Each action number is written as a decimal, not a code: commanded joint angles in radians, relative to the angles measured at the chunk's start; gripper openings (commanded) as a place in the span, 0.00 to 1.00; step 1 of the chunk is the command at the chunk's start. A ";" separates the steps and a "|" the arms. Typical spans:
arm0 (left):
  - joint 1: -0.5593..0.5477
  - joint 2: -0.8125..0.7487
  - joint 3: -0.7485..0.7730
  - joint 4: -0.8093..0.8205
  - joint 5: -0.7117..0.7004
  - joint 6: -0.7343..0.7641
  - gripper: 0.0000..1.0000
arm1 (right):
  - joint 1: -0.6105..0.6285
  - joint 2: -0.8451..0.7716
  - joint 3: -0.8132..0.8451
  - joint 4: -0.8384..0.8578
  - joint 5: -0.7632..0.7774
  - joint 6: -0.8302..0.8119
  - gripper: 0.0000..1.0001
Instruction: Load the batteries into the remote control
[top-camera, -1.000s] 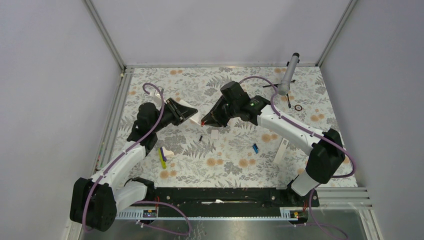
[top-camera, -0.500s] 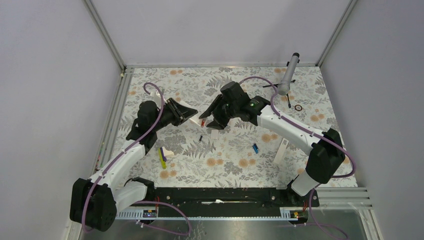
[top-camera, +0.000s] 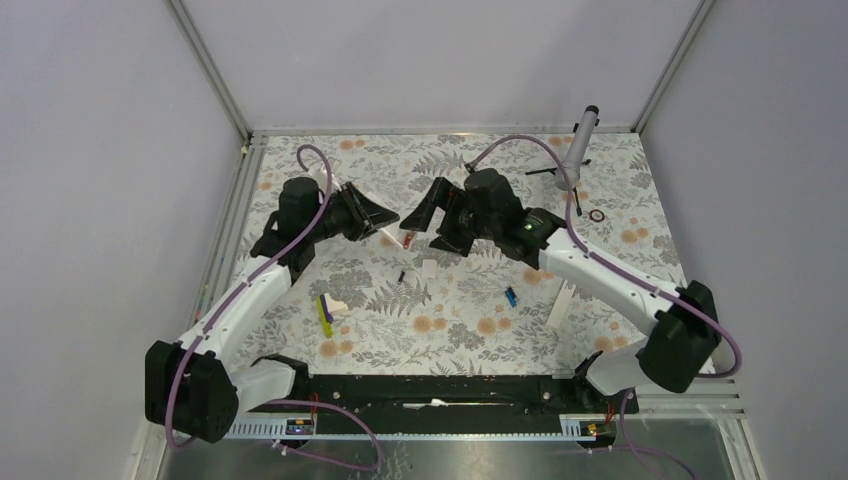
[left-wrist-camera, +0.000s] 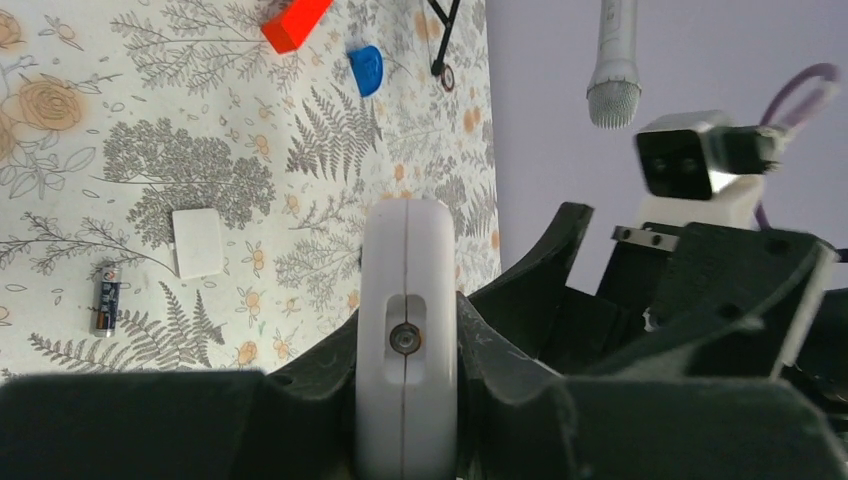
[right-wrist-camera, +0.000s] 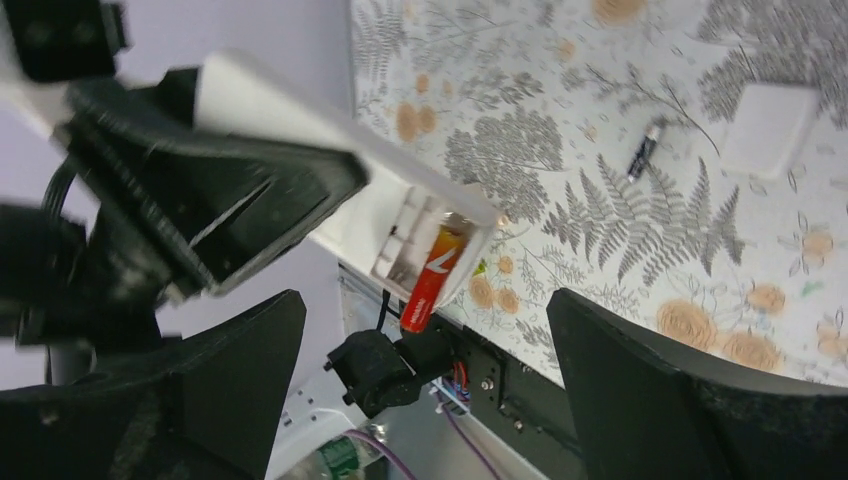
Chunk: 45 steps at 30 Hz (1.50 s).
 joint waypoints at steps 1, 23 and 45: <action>0.000 0.041 0.140 -0.139 0.134 0.095 0.00 | -0.015 -0.119 -0.068 0.252 -0.075 -0.259 1.00; 0.008 0.166 0.380 -0.533 0.199 0.333 0.00 | -0.024 -0.026 0.016 0.121 -0.256 -0.489 1.00; 0.008 0.145 0.360 -0.468 0.231 0.311 0.00 | -0.025 0.068 0.029 0.063 -0.242 -0.412 0.57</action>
